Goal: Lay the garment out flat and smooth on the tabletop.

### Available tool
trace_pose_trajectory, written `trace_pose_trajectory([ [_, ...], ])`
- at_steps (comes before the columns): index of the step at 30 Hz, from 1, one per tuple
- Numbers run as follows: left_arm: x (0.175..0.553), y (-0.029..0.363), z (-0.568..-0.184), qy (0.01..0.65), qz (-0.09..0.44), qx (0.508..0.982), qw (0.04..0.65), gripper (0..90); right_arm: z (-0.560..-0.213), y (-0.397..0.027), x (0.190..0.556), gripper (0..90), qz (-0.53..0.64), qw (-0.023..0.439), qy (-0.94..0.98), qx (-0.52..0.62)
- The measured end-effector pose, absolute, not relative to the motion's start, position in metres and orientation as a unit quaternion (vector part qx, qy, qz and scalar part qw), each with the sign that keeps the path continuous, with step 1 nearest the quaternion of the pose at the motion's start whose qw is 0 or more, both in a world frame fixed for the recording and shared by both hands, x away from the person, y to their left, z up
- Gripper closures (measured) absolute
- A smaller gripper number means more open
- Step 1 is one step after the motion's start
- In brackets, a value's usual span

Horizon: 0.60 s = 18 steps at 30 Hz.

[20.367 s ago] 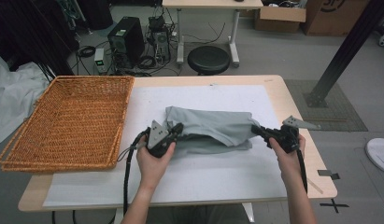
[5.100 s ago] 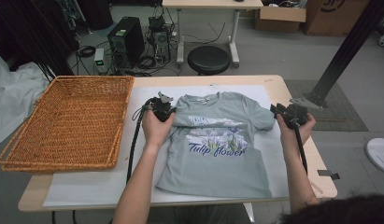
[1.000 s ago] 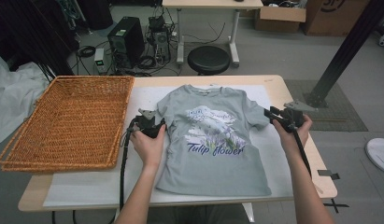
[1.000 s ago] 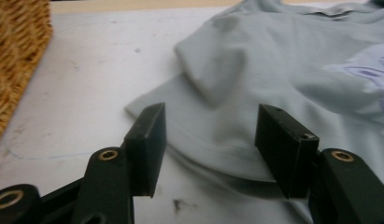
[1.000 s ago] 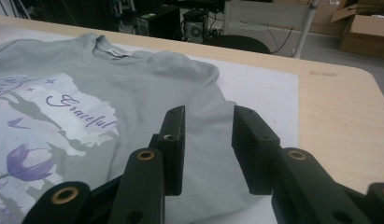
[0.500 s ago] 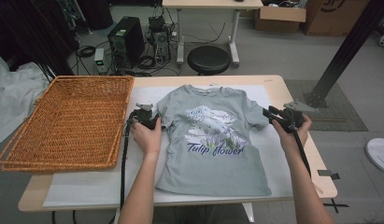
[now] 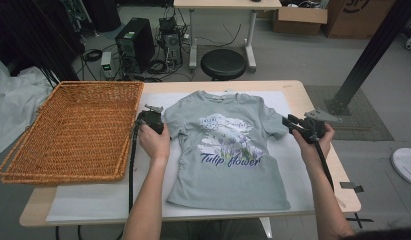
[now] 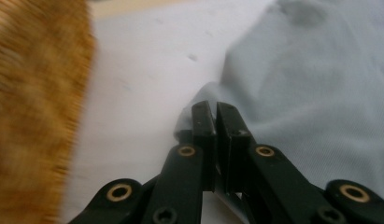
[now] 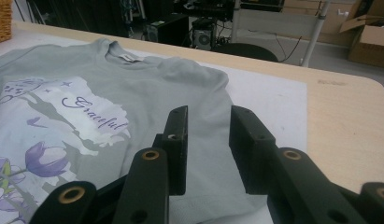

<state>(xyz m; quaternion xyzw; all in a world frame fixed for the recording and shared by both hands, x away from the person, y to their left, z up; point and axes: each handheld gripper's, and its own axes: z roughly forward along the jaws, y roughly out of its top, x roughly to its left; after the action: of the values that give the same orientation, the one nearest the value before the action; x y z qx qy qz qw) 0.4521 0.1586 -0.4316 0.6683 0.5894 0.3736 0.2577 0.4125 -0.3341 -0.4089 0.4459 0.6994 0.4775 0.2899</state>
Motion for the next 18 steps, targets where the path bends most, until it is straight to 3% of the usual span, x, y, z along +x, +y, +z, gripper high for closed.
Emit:
trace_pose_trajectory([
  [4,0.454,0.16,-0.42,0.574,0.426,0.664,0.219,86.7,-0.41,-0.334,0.413,69.4,0.476,0.29,0.7,0.447],
  [6,0.456,0.158,-0.42,0.572,0.424,0.671,0.207,84.6,-0.411,-0.333,0.413,69.3,0.475,0.288,0.701,0.447],
  [7,0.456,0.157,-0.42,0.567,0.442,0.666,0.197,79.5,-0.411,-0.332,0.413,69.2,0.473,0.288,0.703,0.446],
  [8,0.456,0.155,-0.42,0.568,0.451,0.661,0.191,66.7,-0.411,-0.332,0.413,68.8,0.472,0.288,0.704,0.445],
  [9,0.456,0.155,-0.42,0.568,0.446,0.663,0.197,62.5,-0.412,-0.333,0.413,68.1,0.471,0.286,0.705,0.446],
  [14,0.442,0.147,-0.412,0.555,0.444,0.661,0.24,60.6,-0.415,-0.351,0.408,65.5,0.468,0.269,0.687,0.486],
  [18,0.425,0.136,-0.407,0.536,0.436,0.665,0.282,57.2,-0.425,-0.359,0.406,59.9,0.46,0.202,0.678,0.536],
])
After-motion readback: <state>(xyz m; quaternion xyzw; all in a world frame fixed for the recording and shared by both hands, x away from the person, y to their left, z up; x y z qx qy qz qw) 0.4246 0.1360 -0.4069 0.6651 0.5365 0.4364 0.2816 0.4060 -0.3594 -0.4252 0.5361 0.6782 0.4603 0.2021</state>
